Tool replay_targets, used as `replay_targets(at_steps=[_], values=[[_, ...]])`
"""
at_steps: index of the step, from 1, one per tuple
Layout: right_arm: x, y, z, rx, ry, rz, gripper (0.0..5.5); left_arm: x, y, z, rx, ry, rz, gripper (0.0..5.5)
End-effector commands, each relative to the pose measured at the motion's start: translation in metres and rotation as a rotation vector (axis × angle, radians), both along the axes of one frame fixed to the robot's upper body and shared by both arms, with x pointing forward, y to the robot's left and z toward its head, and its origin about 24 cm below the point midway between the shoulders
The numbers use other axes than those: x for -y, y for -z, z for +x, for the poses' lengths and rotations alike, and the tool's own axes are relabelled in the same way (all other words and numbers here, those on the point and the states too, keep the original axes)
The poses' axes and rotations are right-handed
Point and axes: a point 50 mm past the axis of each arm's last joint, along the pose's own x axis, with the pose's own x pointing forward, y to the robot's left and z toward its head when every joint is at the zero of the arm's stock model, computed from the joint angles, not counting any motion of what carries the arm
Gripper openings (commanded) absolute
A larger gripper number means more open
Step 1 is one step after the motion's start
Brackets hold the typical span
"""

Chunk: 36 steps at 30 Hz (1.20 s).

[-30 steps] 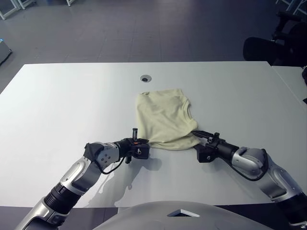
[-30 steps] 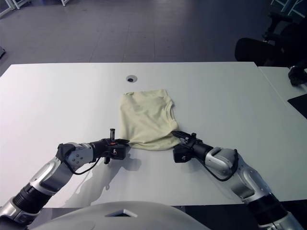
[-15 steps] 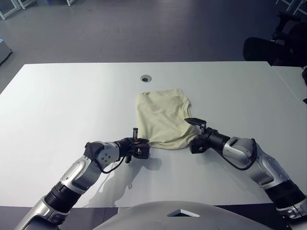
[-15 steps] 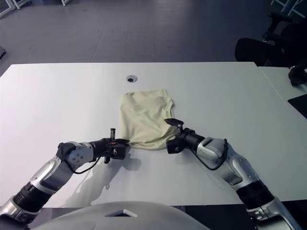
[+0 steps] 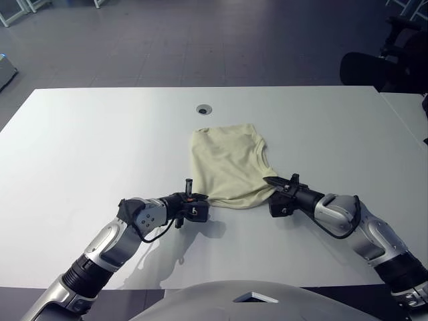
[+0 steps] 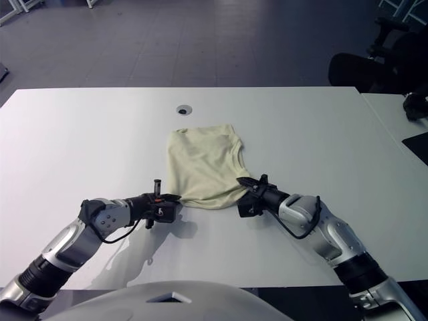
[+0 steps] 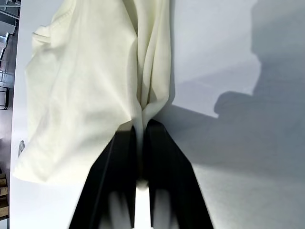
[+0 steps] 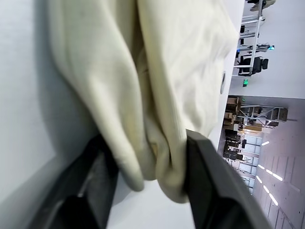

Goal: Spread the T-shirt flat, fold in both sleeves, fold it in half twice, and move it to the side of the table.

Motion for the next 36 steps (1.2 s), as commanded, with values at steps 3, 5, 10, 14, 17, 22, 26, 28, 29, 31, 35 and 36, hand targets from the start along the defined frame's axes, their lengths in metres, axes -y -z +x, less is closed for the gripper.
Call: replay_targets(at_steps=[3,5,10,14,17,22,26,28,29,31,35,36], values=[[0.015,0.023,-0.019,-0.198,0.012,-0.1,0.94,-0.015,0.012,-0.012,-0.162,-0.008,0.062,0.12],[0.014,0.021,-0.02,-0.249,0.01,-0.075,0.57,-0.02,0.012,-0.016,-0.212,0.006,0.077,0.12],[0.008,0.006,-0.026,-0.414,-0.028,-0.021,0.16,-0.027,0.008,-0.027,-0.365,0.034,0.078,0.12],[0.01,-0.003,-0.031,-0.537,-0.038,-0.022,0.16,-0.028,-0.002,-0.039,-0.513,0.059,0.055,0.11],[0.012,-0.009,-0.036,-0.625,-0.03,-0.017,0.16,-0.031,-0.011,-0.047,-0.616,0.079,0.044,0.11],[0.015,-0.022,-0.048,-0.844,0.002,0.023,0.16,-0.035,-0.026,-0.052,-0.758,0.089,-0.002,0.11],[0.015,-0.035,-0.055,-1.0,0.001,0.047,0.16,-0.038,-0.036,-0.05,-0.83,0.083,-0.049,0.11],[0.015,-0.044,-0.053,-1.046,0.002,0.069,0.16,-0.039,-0.042,-0.049,-0.866,0.085,-0.081,0.11],[0.014,-0.048,-0.051,-1.062,0.004,0.08,0.16,-0.038,-0.044,-0.05,-0.882,0.087,-0.096,0.11],[0.014,-0.056,-0.048,-1.099,0.007,0.113,0.16,-0.038,-0.051,-0.048,-0.91,0.094,-0.132,0.11],[0.012,-0.074,-0.038,-1.213,0.029,0.239,0.16,-0.036,-0.07,-0.038,-0.947,0.108,-0.228,0.11],[0.012,-0.078,-0.037,-1.24,0.034,0.265,0.16,-0.035,-0.074,-0.036,-0.955,0.112,-0.25,0.11]])
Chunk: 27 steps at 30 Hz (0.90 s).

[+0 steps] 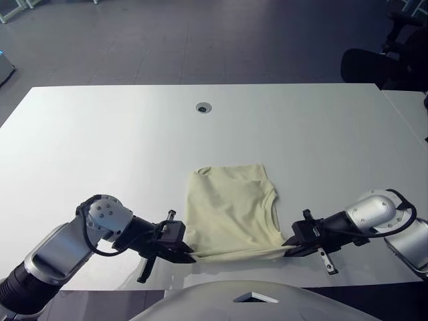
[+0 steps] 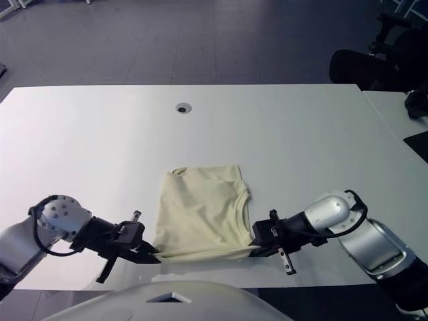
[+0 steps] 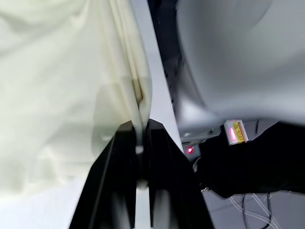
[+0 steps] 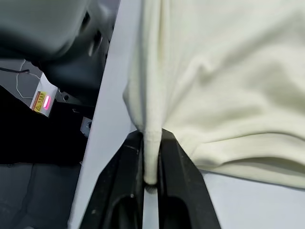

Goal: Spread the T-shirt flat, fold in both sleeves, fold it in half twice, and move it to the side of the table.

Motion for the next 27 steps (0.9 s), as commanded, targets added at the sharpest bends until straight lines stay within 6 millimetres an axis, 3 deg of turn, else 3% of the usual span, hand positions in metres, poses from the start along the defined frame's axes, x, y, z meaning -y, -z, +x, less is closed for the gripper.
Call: replay_targets(at_steps=[1,6,13,22,27], values=[[0.002,-0.022,0.012,-0.092,0.063,0.074,0.16,-0.002,-0.023,0.014,-0.013,-0.021,-0.06,0.11],[0.006,-0.035,0.028,-0.19,0.131,0.165,0.16,-0.007,-0.038,0.036,-0.012,-0.046,-0.091,0.1],[0.006,-0.041,0.068,-0.254,0.229,0.234,0.16,-0.013,-0.049,0.068,-0.008,-0.076,-0.116,0.1],[0.01,-0.027,0.101,-0.267,0.288,0.198,0.16,-0.009,-0.047,0.117,0.058,-0.159,-0.129,0.1],[0.008,-0.014,0.114,-0.275,0.319,0.185,0.16,-0.004,-0.039,0.133,0.077,-0.19,-0.132,0.1]])
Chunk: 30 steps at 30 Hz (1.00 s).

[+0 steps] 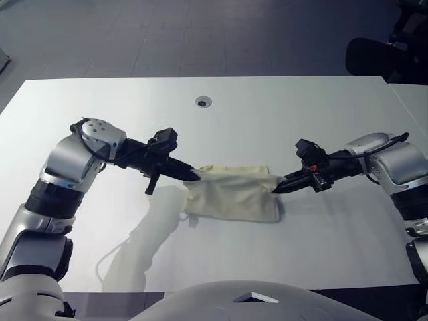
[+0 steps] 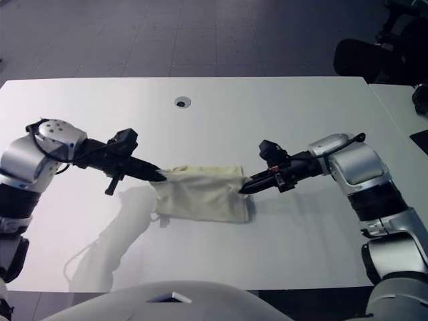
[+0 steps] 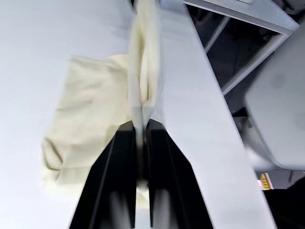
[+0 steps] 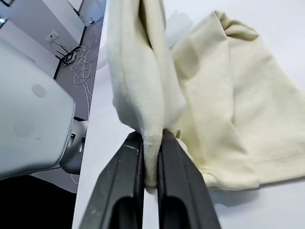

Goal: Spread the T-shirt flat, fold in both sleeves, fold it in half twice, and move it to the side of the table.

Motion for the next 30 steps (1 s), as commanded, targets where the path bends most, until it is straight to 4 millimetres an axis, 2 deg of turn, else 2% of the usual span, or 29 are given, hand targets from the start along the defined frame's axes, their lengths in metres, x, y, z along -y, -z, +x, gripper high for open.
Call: replay_targets(at_steps=[1,16,22,27,28,29,30], values=[[-0.004,0.006,0.013,0.016,0.014,-0.018,0.16,0.007,0.003,0.012,0.03,-0.015,0.007,0.1],[0.0,0.024,0.036,0.04,0.079,-0.078,0.16,0.01,0.016,0.039,0.15,-0.103,0.09,0.1],[0.001,0.034,0.042,0.073,0.127,-0.112,0.16,0.023,0.025,0.047,0.251,-0.128,0.112,0.1],[0.001,0.033,0.047,0.119,0.153,-0.117,0.16,0.026,0.027,0.055,0.344,-0.178,0.124,0.1],[0.002,0.032,0.049,0.139,0.167,-0.123,0.16,0.027,0.026,0.057,0.36,-0.193,0.123,0.46],[0.003,0.031,0.051,0.159,0.187,-0.129,0.52,0.027,0.025,0.058,0.368,-0.209,0.11,0.56],[0.005,0.029,0.054,0.181,0.205,-0.135,0.63,0.028,0.023,0.059,0.379,-0.225,0.09,0.74]])
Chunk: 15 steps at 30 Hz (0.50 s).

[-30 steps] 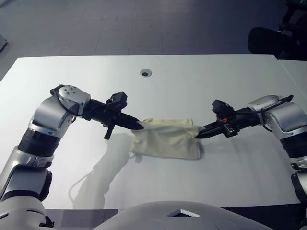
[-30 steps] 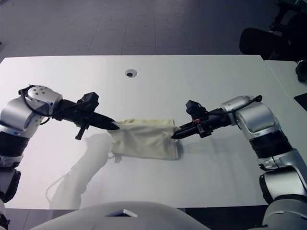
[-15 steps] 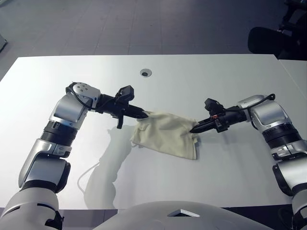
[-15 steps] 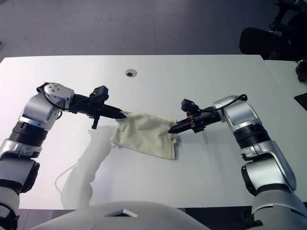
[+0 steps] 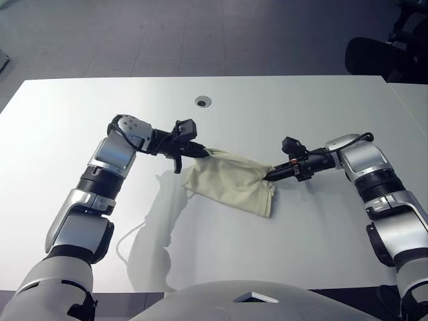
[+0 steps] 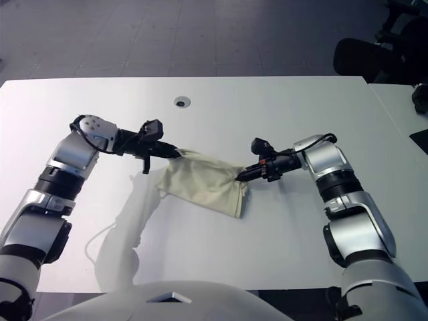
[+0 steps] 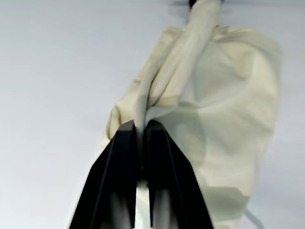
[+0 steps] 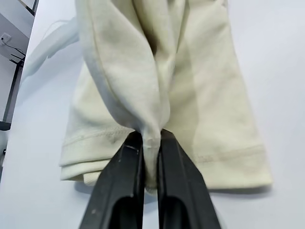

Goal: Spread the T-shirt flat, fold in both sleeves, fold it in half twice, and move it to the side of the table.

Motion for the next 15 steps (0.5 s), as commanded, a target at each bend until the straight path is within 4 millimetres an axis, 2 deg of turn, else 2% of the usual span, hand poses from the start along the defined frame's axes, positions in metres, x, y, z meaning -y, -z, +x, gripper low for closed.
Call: replay_targets(at_steps=[1,7,10,13,15], values=[[0.006,-0.014,0.013,0.12,0.069,-0.035,0.73,0.002,-0.014,0.01,0.1,-0.063,-0.045,0.83],[0.017,-0.026,0.015,0.213,0.117,-0.039,1.73,-0.001,-0.038,0.027,0.266,-0.207,-0.127,1.87],[0.017,-0.031,0.026,0.357,0.214,-0.078,2.25,-0.007,-0.05,0.036,0.372,-0.318,-0.162,2.41],[0.005,-0.039,0.036,0.495,0.31,-0.063,2.84,-0.013,-0.046,0.027,0.389,-0.329,-0.161,3.01],[-0.015,-0.042,0.031,0.53,0.282,0.007,3.15,-0.015,-0.033,0.011,0.375,-0.307,-0.137,3.34]])
